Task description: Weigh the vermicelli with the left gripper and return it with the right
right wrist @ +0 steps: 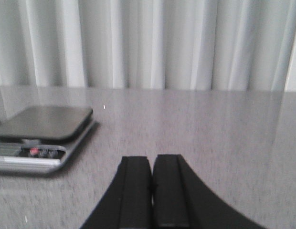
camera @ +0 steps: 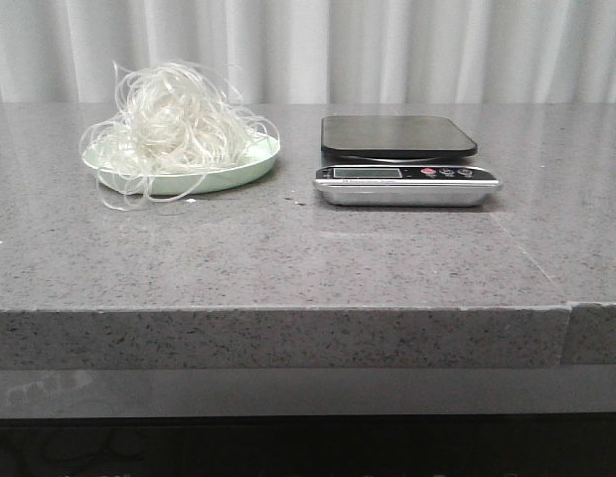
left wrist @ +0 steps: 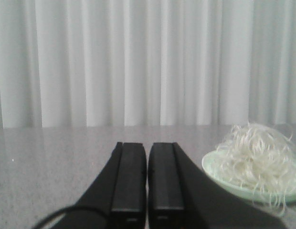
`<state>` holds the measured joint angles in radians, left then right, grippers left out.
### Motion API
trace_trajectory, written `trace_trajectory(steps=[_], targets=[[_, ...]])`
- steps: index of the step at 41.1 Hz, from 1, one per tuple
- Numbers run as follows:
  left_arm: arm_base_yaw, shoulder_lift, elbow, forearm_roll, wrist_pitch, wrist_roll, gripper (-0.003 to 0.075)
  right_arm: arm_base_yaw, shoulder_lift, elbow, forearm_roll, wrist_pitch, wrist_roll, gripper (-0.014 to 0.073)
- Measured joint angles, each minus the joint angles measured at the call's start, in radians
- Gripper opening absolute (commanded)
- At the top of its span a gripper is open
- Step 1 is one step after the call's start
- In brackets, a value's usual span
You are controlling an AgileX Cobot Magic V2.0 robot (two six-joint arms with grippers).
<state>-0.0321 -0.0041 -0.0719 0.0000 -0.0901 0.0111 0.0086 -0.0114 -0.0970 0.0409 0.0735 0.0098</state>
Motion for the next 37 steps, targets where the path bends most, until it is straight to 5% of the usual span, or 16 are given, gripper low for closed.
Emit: trace_trajectory(steps=[19,37], targets=[[0.000,0.206,-0.615,0.000,0.433,0.000,0.0141,0.000,0.252,-0.535,0.000,0.338,0.000,0.0159],[0.000,0.440,-0.618,0.000,0.594,0.000,0.0141,0.000,0.532,-0.580,0.000,0.484,0.000,0.0159]])
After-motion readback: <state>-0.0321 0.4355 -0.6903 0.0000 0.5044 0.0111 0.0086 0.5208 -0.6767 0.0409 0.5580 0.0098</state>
